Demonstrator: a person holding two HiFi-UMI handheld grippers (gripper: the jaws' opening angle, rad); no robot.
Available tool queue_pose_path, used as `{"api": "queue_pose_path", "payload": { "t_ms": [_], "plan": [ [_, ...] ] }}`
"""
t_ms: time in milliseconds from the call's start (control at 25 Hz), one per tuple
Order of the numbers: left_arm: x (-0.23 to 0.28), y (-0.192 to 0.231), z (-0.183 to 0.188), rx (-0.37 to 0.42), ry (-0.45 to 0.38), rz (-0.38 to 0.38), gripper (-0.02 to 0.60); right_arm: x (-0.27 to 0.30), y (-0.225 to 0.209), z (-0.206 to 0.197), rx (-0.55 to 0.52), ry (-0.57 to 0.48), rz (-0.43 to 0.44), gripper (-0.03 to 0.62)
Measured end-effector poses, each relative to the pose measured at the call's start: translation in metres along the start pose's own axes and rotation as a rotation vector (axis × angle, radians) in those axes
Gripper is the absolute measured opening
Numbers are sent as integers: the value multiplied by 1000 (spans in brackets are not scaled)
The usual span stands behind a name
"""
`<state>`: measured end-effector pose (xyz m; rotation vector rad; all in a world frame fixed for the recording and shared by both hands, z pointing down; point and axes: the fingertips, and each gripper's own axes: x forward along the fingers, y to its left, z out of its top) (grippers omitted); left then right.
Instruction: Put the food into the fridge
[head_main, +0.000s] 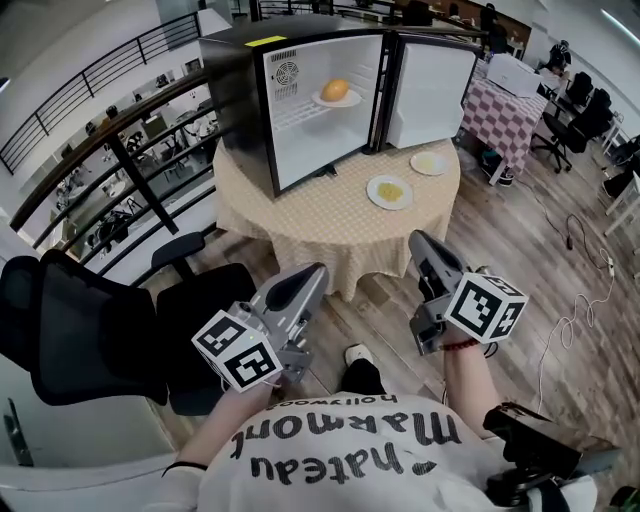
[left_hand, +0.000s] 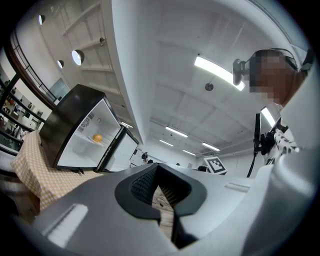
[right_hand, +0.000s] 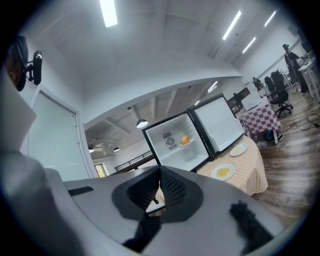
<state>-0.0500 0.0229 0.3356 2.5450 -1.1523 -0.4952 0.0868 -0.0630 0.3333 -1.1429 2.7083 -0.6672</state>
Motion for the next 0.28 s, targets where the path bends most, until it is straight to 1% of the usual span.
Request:
{"api": "queue_pose_path", "payload": {
  "t_ms": [80, 280],
  "plan": [
    [-9, -1, 5, 3, 2, -6, 5, 2, 15, -5, -5, 9, 8, 17],
    [-56, 4, 24, 5, -4, -17, 3, 12, 69, -30, -35, 34, 12, 17]
  ]
}}
